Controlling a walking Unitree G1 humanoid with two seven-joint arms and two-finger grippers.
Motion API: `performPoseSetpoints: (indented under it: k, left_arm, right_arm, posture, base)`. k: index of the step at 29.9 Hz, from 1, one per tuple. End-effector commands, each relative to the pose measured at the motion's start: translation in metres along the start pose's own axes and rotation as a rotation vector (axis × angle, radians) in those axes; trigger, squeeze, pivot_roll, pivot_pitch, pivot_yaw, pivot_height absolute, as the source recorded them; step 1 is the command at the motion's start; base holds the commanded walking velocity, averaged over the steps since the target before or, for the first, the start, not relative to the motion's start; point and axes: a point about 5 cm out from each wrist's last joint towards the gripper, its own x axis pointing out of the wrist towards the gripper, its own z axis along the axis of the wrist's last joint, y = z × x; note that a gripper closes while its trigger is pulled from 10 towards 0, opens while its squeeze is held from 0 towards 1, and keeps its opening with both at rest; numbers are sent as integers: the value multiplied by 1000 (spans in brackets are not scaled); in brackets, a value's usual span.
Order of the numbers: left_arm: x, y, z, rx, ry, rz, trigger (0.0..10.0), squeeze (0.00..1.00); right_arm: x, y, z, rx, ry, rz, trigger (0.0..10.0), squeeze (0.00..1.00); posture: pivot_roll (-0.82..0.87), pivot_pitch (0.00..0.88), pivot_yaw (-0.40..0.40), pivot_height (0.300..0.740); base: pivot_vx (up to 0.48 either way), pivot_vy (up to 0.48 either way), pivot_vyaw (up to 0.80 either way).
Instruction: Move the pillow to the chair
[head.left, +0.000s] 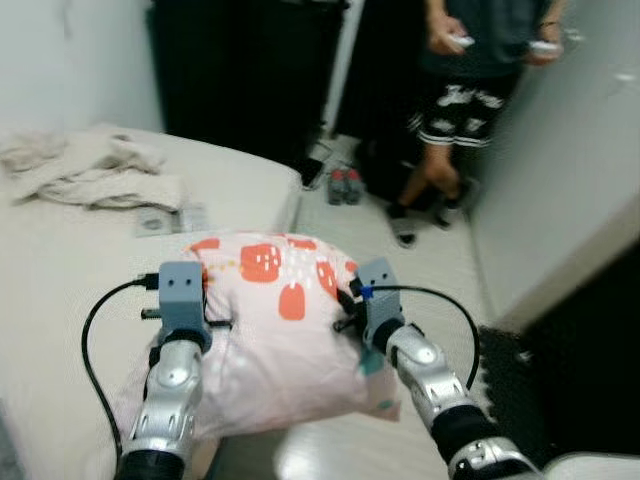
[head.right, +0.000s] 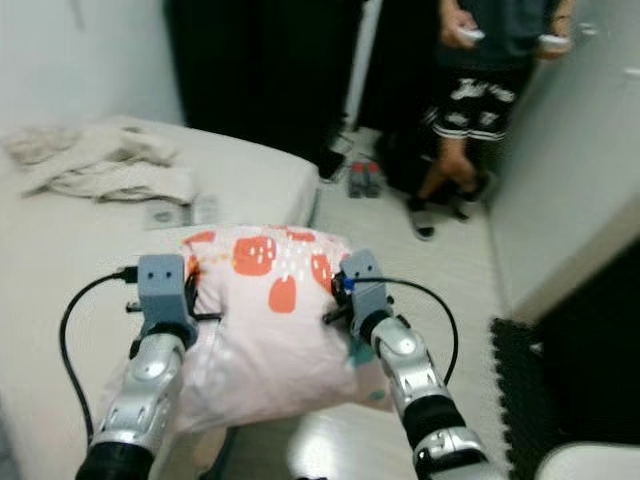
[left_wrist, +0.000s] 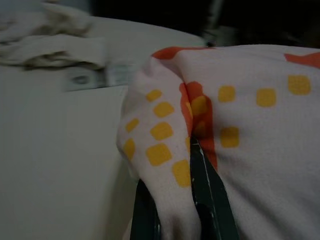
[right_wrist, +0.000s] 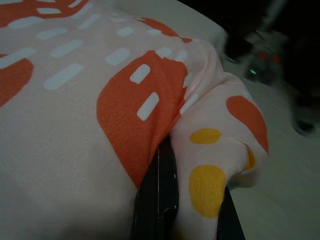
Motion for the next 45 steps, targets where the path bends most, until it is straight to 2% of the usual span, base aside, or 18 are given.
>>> performPoseSetpoints:
  k: [1,11,15,20,22,23,24,31,45]
  left_arm:
    - [-1,-11,4,11,-18,-34,10000,0]
    - [0,-16,-3,2,30,-52,10000,0]
    - [2,-13,-11,62,88,-61,10000,0]
    - [7,-7,-10,125,88,-97,10000,0]
    - [8,-6,-9,132,90,-102,10000,0]
    - [11,-4,-9,168,91,-128,10000,0]
    - [11,-3,-9,180,91,-137,10000,0]
    - [14,1,-9,206,104,-169,10000,0]
    - [15,-4,-9,211,104,-200,10000,0]
  right_arm:
    - [3,8,3,-10,-18,45,10000,0]
    - [2,7,-2,6,-1,25,10000,0]
    - [-3,3,-12,29,20,-13,10000,0]
    - [-10,-4,-24,58,45,-85,10000,0]
    - [-11,-5,-26,65,46,-96,10000,0]
    - [-15,-6,-30,85,47,-125,10000,0]
    - [-16,-6,-31,92,46,-134,10000,0]
    - [-18,0,-38,132,44,-166,10000,0]
    - [-18,2,-39,137,34,-183,10000,0]
  posture:
    - [-28,80,-121,740]
    - [-21,68,-111,740]
    - [-6,62,-103,740]
    - [8,61,-34,740]
    - [8,61,-34,740]
    - [21,60,15,740]
    - [21,60,15,740]
    - [37,64,82,740]
    - [32,63,89,740]
  base:
    - [0,0,-800]
    - [0,0,-800]
    - [0,0,-800]
    - [0,0,-800]
    - [0,0,-800]
    - [0,0,-800]
    - [0,0,-800]
    - [0,0,-800]
    - [0,0,-800]
